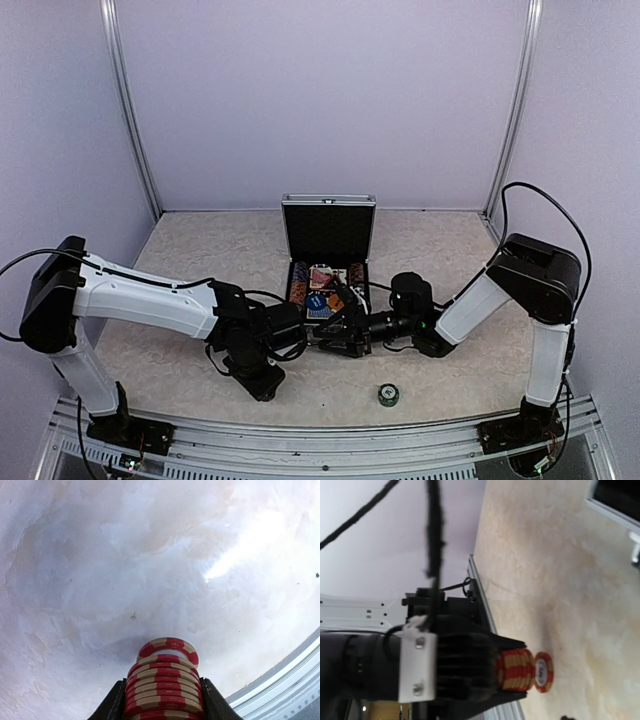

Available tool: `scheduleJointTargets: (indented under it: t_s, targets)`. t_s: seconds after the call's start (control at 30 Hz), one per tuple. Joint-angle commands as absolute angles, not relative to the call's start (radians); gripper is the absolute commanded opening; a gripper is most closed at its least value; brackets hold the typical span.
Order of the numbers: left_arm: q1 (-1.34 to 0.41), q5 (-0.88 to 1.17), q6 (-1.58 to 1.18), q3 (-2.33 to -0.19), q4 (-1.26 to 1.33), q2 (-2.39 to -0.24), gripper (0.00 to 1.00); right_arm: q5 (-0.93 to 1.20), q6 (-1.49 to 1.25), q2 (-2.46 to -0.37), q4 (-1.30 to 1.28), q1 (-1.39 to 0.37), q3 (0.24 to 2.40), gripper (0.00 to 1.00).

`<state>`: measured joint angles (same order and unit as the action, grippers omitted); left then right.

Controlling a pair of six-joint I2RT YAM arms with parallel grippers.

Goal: Pack up texas hold em set

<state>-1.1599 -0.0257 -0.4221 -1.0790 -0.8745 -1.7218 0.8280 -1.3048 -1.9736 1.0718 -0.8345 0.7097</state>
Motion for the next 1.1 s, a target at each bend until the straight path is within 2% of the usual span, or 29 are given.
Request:
scheduleJointTargets:
  t_s: [0.0,0.93,1.07]
  targets:
    - [-1.173,-0.013,-0.446,-1.063,-0.835,-1.692,0.00,0.816,-1.269,-1.947,1.030,-0.827,0.710,0.67]
    - [-1.182,-0.008,-0.446,-1.017,-0.766,-1.728,0.00,0.824,-1.250,-1.928,1.018,-0.826,0.707,0.66]
    - [-1.182,-0.005,-0.446,-1.013,-0.762,-1.733,0.03,0.825,-1.252,-1.927,1.021,-0.826,0.707,0.66]
